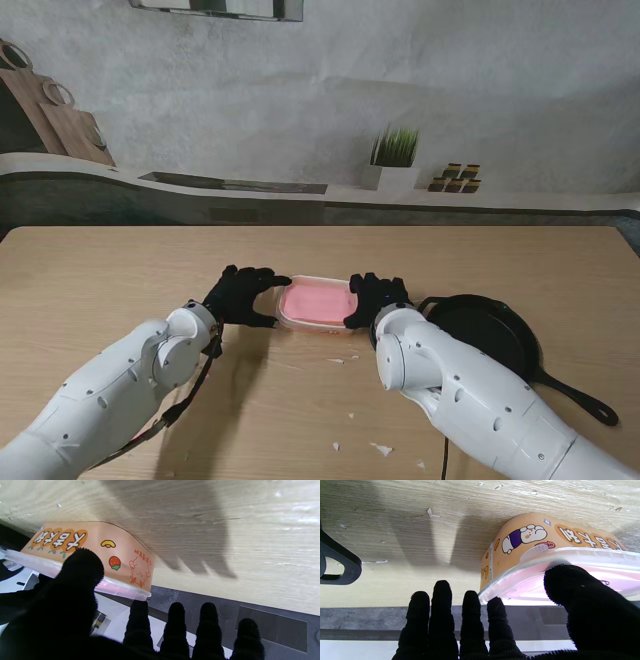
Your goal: Load dumplings into a food container
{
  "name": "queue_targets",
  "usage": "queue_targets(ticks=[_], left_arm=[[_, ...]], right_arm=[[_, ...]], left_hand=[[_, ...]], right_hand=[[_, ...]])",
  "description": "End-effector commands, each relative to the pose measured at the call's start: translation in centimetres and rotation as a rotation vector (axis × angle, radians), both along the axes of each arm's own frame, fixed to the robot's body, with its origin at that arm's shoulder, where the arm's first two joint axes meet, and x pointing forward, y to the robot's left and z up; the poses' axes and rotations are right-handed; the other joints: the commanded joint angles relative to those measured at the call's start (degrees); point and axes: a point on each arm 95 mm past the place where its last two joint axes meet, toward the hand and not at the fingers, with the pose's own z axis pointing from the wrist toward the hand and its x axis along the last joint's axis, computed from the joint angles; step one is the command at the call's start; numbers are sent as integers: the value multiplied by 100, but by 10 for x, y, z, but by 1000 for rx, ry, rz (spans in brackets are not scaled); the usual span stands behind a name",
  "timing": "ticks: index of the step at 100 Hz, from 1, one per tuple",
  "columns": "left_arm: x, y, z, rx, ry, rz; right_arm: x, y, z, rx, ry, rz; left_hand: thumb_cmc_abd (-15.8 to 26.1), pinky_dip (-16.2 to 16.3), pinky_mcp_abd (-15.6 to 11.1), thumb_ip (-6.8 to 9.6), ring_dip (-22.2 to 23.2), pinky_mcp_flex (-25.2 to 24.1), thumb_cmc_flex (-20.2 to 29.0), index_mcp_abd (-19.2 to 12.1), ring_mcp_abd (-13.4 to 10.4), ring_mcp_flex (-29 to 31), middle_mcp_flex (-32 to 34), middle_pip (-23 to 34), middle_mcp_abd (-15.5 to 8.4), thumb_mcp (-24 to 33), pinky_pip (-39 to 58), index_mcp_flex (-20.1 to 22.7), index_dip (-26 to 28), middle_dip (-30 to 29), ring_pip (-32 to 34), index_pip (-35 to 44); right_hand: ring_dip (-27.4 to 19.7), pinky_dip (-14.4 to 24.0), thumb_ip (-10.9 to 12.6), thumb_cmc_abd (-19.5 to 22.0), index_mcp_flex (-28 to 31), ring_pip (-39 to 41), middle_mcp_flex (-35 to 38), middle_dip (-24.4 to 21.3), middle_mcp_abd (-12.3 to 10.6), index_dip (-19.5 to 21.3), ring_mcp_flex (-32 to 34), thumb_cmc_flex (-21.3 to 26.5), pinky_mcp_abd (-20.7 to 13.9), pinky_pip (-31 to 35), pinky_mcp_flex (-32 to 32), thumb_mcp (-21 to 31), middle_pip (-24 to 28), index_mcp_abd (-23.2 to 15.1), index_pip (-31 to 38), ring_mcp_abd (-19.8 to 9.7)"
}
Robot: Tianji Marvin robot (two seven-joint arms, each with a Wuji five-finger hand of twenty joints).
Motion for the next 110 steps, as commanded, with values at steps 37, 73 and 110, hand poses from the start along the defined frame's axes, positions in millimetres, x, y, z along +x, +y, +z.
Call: queue_targets(ticks=[37, 73, 110], left_arm=[[-3, 6, 6, -123, 17, 8], [-6, 13, 17, -148, -92, -56], [0, 3, 1, -96, -34, 27]], right_arm=[[-15, -10, -36, -35, 104, -15], [-14, -10, -38, -40, 107, -15], [-13, -9, -38, -34, 100, -11]], left_hand=[[1184, 184, 9, 486, -103, -189, 6, 1072, -72, -181, -96, 198, -10, -1963, -7, 1146, 117, -98, -156, 226], [441, 249, 147, 682, -38, 67, 245, 811, -51, -30, -53, 362, -2, -1403, 97, 952, 275, -69, -113, 503], [546, 326, 24, 474, -145, -102, 130, 437, -102, -233, -155, 29, -62, -1173, 74, 501, 104, -221, -321, 179]], right_hand=[[27, -68, -58, -540, 167, 26, -103, 0, -132, 100, -75, 676, -113, 180, -67, 268, -40, -99, 288, -72], [29, -80, -56, -522, 158, 27, -106, 5, -134, 106, -79, 672, -116, 191, -65, 289, -28, -116, 288, -84], [32, -88, -57, -530, 134, 32, -106, 3, -140, 114, -72, 671, -116, 203, -59, 283, -29, -154, 291, -88]])
